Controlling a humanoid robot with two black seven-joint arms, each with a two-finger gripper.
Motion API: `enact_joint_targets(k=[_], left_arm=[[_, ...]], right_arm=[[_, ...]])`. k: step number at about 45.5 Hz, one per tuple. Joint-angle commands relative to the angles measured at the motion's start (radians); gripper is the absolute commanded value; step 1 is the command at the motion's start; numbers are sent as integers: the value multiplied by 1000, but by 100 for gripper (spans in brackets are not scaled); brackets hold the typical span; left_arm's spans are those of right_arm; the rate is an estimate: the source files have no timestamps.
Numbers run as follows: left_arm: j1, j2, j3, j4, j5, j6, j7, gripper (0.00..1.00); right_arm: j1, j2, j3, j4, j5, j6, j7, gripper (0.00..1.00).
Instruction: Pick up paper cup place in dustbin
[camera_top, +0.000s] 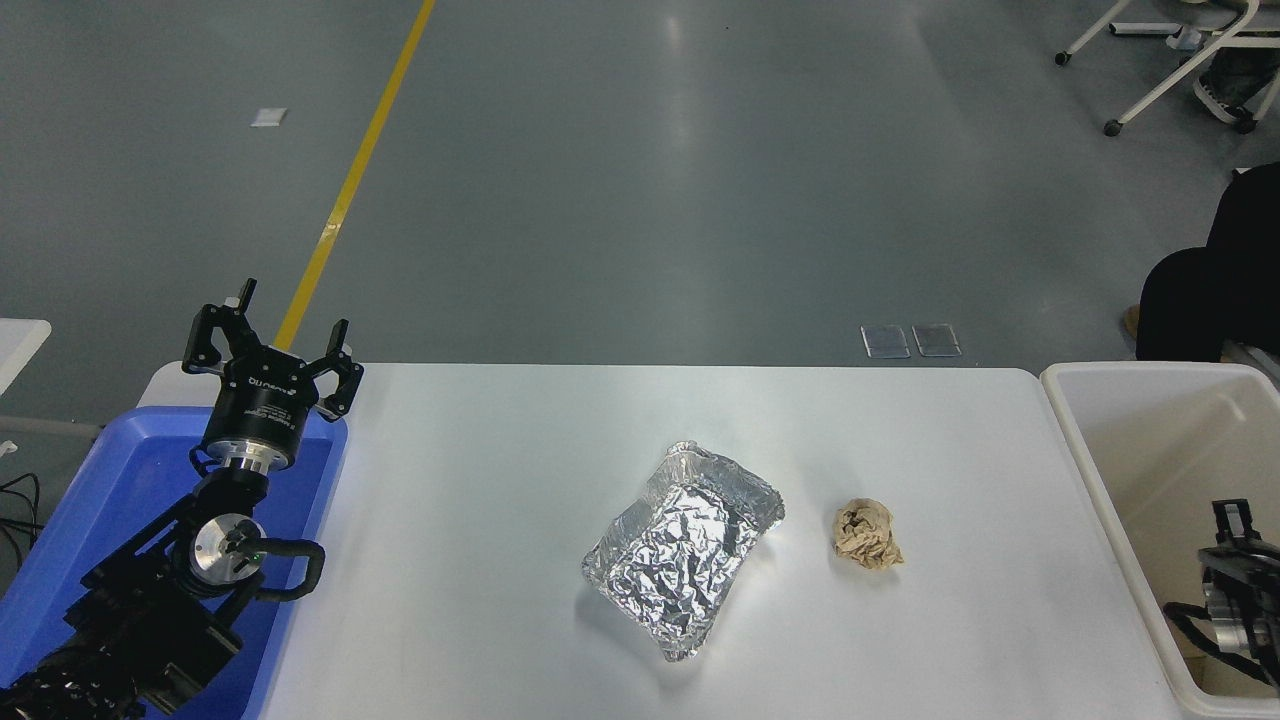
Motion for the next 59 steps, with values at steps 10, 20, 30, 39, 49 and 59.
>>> enact_joint_targets(k=[10,20,30,39,49,59], left_arm=[[-1,0,2,0,0,0,0,98],[-1,0,3,0,0,-2,2,98],[-1,0,3,-1,0,-2,2,98],[-1,0,3,0,0,-2,2,98],[-1,0,3,0,0,-2,2,98],[-1,0,2,0,0,-2,1,98]], right_arm=[[404,-42,-287,177,-144,5,-2,100],[715,-25,-416,434,-189,83,-2,100],[973,21,-597,645,-190,216,-2,100],[1215,33,-701,879,-192,407,-2,100],[1383,30,-766,945,-256,756,-2,100],[1515,32,-815,1066,-368,898,-2,100]])
